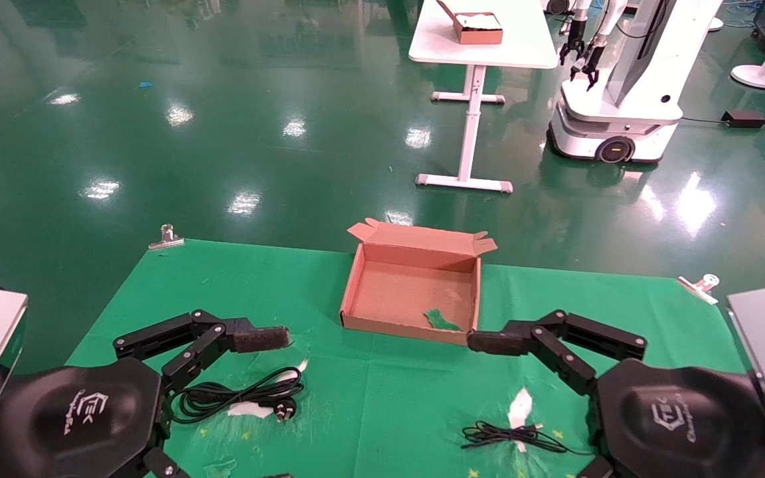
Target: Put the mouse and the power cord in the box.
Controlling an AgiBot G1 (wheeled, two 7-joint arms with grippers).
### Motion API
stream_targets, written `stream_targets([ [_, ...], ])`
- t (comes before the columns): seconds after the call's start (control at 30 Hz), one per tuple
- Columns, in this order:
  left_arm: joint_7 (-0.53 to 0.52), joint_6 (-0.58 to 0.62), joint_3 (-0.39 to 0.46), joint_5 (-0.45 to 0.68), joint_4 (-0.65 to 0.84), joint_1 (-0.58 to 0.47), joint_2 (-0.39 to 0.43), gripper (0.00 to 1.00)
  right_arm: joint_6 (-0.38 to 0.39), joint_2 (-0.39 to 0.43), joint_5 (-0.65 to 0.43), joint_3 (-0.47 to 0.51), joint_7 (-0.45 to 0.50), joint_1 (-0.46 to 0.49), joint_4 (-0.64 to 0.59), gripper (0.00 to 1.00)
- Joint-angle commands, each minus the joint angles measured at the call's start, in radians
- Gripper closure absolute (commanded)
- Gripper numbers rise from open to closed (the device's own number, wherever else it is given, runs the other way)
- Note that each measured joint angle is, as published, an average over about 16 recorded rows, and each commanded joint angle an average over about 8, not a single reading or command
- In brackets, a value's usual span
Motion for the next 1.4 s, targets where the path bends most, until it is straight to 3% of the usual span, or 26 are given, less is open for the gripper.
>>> stream_targets([
  [0.03, 0.0, 0.0, 0.0, 0.0, 0.0, 0.0, 0.0, 0.0, 0.0, 0.0, 0.0, 0.0, 0.0, 0.0, 0.0, 0.0],
  [1.4, 0.001, -0.004, 0.007, 0.023, -0.004, 0.0, -0.004, 0.0, 0.001, 0.008, -0.015, -0.004, 0.002, -0.002, 0.002, 0.0],
])
